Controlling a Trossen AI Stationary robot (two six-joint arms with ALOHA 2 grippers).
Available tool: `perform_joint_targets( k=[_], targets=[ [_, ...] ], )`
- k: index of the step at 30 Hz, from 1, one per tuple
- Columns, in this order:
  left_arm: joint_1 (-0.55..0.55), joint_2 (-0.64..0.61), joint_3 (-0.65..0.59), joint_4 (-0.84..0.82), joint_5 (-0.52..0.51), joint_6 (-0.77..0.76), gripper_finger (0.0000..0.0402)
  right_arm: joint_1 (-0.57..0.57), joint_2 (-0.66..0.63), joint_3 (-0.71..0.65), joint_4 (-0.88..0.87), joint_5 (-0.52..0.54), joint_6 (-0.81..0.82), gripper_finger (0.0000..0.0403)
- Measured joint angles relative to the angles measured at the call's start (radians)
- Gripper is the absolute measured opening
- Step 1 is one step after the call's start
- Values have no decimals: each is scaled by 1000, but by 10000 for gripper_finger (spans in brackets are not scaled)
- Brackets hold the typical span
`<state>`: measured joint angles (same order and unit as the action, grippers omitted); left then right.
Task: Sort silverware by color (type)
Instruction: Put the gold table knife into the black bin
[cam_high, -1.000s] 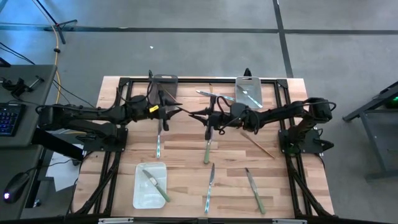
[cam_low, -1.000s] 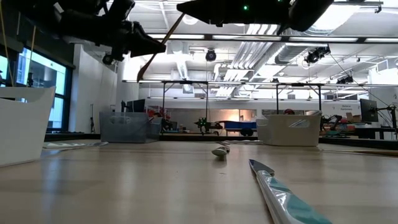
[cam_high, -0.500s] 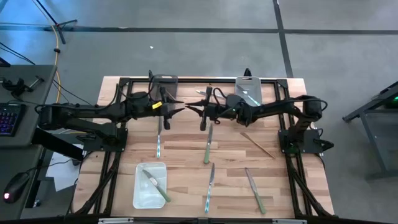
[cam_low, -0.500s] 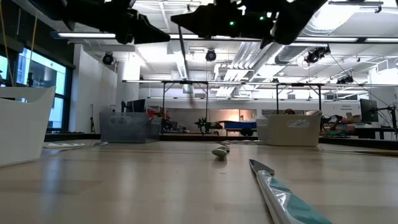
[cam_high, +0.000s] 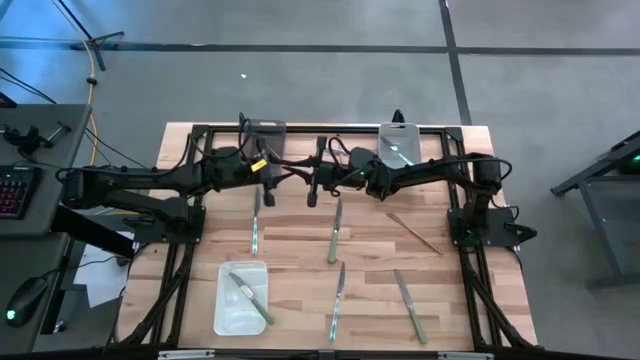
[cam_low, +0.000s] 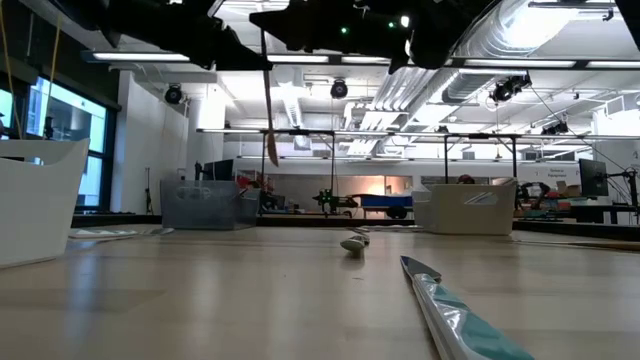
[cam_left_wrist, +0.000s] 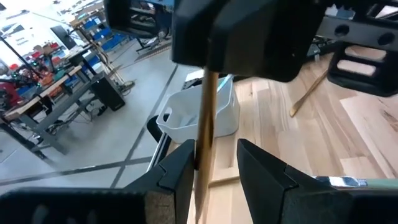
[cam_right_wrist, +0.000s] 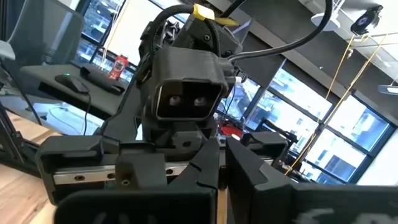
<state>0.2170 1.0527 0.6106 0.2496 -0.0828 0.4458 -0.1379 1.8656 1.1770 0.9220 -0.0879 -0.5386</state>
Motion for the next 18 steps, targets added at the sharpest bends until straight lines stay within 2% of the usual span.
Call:
perform_joint_targets(
  k=[5,10,13,15,18],
  targets=[
    [18,0,0,28,24,-25,100,0,0,0,1,0,14,0],
    [42,0,0,41,80,-20,29,0,0,0,-4,2,23,0],
    [53,0,0,31,97,10,15,0,0,0,-7,6,26,0],
    [57,0,0,22,59,56,16,0,0,0,-20,35,25,1],
    [57,0,0,-9,-76,163,14,7,-6,0,-46,118,8,11]
  ],
)
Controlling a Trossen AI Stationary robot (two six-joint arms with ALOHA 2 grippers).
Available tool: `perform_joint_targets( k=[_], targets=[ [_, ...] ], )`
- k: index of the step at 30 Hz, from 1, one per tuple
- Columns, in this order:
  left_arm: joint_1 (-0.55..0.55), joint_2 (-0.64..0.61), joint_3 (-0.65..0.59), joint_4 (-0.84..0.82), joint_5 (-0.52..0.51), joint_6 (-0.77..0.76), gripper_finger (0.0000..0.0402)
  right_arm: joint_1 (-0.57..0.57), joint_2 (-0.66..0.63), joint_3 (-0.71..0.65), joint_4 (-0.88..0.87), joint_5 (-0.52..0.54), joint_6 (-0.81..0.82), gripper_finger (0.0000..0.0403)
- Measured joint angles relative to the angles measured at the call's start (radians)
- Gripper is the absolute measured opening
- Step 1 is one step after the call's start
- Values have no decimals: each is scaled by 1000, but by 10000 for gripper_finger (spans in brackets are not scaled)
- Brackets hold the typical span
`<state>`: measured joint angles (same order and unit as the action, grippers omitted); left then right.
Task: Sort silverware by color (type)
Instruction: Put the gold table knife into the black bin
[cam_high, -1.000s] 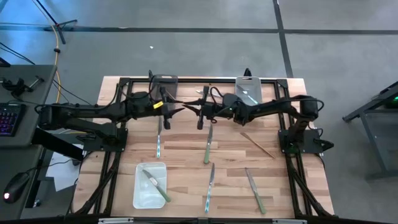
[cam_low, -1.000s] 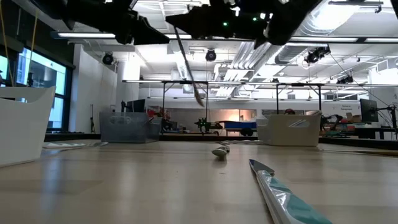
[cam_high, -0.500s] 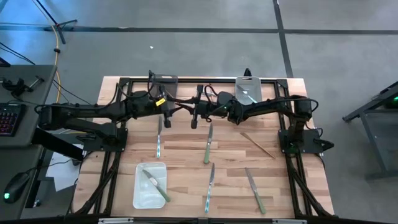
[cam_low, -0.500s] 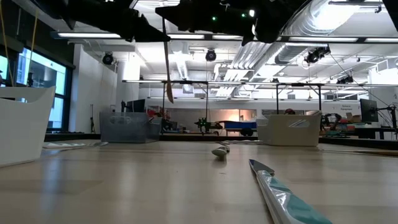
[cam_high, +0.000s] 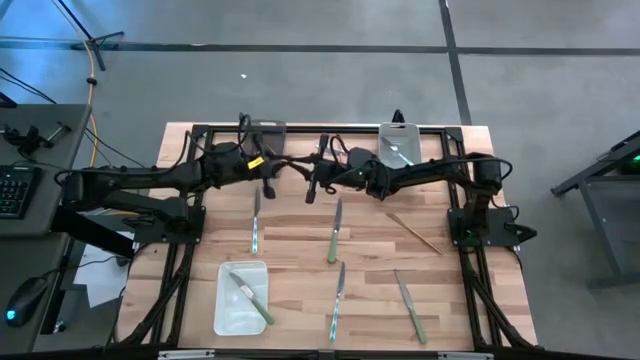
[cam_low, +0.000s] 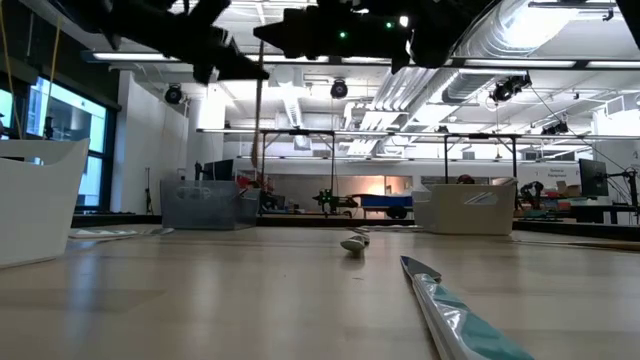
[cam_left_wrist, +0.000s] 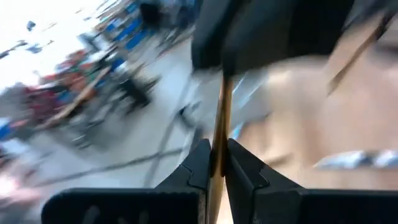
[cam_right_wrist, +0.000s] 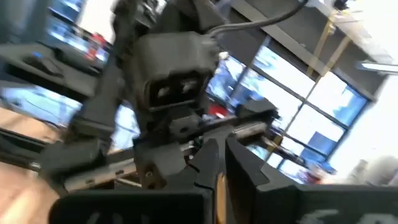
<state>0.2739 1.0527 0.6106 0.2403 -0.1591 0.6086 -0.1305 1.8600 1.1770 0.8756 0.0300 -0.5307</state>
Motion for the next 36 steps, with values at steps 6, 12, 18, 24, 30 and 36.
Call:
perform_joint_targets(
  k=[6,12,18,24,30,36],
  targets=[
    [1,0,-19,-31,-134,144,14,29,-24,0,-34,138,-69,38],
    [24,0,-142,116,-183,238,14,54,-92,-61,-65,244,-87,40],
    [111,0,-234,191,-177,259,14,66,-168,-156,-40,254,-51,17],
    [204,6,-256,174,-80,247,14,66,-202,-207,-18,251,-24,2],
    [281,12,-256,145,-30,237,14,66,-202,-209,-18,251,-23,2],
    [334,56,-255,147,5,255,14,66,-202,-210,-16,251,-23,2]
  ],
)
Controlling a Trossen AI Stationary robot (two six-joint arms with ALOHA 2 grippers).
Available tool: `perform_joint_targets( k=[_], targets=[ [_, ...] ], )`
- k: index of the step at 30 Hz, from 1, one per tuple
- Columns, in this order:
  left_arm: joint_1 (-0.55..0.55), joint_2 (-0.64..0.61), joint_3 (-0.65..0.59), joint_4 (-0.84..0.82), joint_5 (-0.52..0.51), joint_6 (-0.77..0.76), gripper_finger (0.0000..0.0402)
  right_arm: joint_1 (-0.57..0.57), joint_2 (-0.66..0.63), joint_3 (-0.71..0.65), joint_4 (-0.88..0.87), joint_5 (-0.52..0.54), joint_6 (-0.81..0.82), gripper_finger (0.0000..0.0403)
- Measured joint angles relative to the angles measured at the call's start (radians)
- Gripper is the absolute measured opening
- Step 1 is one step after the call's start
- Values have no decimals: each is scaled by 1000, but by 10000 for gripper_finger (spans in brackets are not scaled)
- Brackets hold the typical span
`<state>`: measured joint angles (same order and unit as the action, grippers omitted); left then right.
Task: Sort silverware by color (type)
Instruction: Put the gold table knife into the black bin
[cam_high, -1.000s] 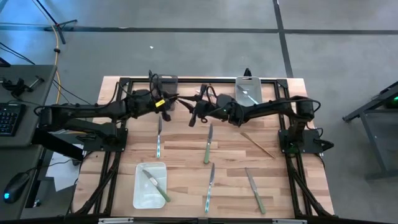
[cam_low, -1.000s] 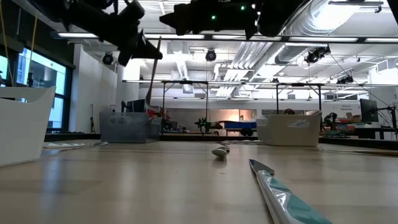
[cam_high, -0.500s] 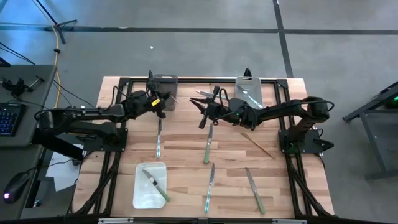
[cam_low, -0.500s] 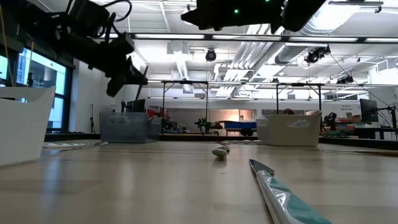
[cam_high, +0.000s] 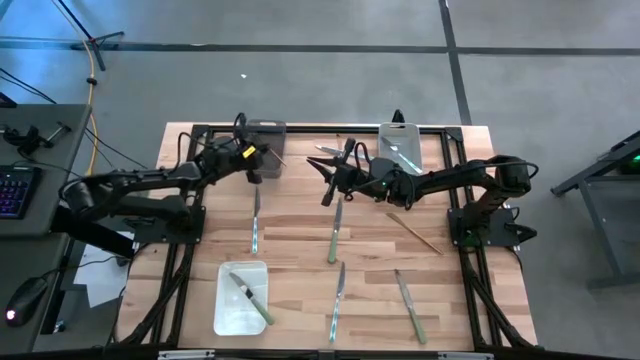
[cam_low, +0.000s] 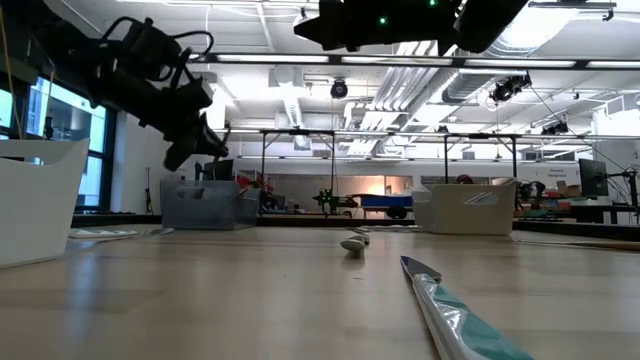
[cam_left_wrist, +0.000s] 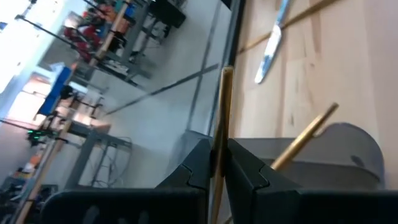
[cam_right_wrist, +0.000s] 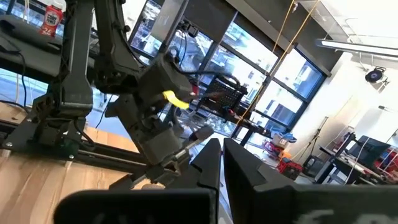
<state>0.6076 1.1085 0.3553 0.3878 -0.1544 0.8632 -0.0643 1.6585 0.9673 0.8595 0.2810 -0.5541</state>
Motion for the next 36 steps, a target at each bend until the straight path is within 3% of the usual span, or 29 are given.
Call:
perform_joint_targets(
  k=[9,20,28,36],
  targets=[
    [21,99,0,33,23,11,17,0,0,0,-1,0,0,2],
    [9,103,0,36,21,-23,109,0,0,0,-1,0,-3,2],
    [-30,91,0,36,-18,-23,116,0,0,0,-5,0,-3,2],
    [-49,-1,0,36,-24,-73,117,-1,0,0,-10,0,-3,2]
  ],
)
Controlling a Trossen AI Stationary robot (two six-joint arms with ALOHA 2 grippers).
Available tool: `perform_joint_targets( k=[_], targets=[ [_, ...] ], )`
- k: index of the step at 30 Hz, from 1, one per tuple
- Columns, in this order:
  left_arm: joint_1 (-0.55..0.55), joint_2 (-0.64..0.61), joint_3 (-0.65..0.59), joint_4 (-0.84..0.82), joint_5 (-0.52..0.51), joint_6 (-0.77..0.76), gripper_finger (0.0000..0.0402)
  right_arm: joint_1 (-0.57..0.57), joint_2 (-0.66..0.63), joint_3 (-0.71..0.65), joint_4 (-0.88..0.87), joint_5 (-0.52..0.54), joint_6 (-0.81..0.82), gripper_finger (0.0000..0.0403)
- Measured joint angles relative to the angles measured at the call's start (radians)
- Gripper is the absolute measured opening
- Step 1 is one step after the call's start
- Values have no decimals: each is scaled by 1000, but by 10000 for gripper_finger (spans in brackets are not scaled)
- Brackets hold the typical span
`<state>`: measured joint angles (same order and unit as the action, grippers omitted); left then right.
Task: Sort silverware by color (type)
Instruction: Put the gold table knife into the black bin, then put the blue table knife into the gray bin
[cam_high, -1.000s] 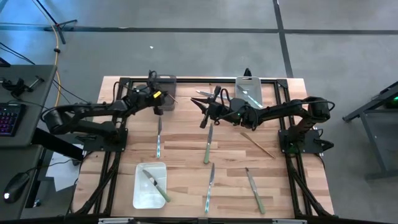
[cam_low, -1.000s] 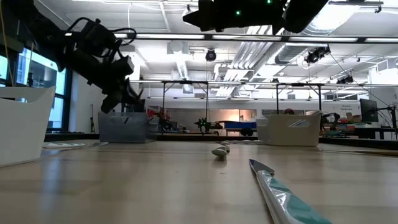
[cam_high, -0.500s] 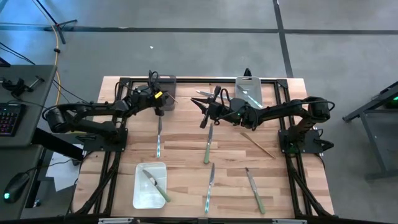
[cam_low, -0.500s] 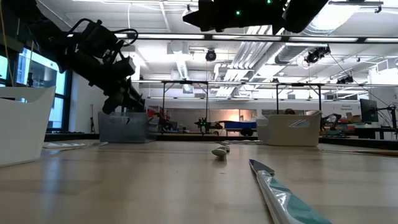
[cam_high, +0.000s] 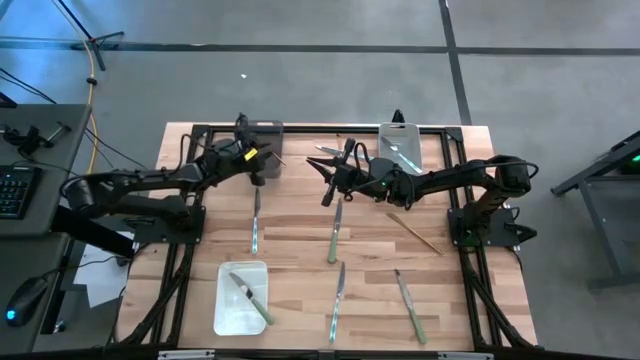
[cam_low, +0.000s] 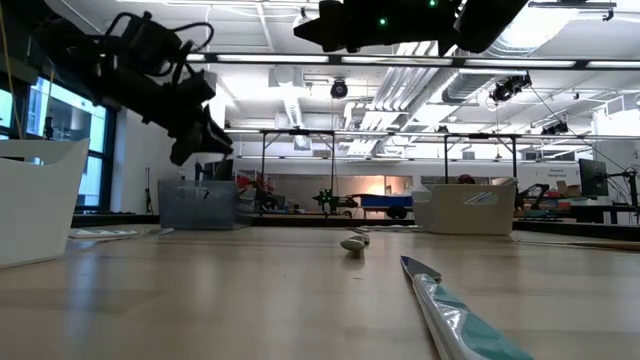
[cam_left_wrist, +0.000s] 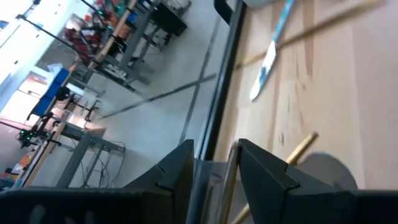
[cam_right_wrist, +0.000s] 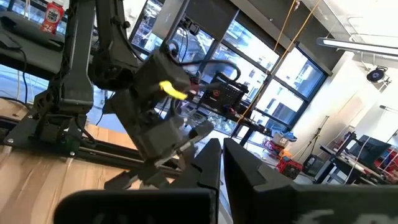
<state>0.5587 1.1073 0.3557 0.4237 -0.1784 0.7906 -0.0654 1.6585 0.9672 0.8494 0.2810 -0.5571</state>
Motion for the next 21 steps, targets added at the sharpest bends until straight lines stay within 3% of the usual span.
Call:
perform_joint_targets(
  k=[13,16,21],
  targets=[
    [-34,-144,0,-7,25,-152,117,0,0,0,0,0,0,2],
    [-50,-170,0,-16,97,-256,103,0,0,0,-6,0,0,2],
    [-104,-193,0,-5,243,-383,45,1,-30,0,-150,13,22,1]
  ],
)
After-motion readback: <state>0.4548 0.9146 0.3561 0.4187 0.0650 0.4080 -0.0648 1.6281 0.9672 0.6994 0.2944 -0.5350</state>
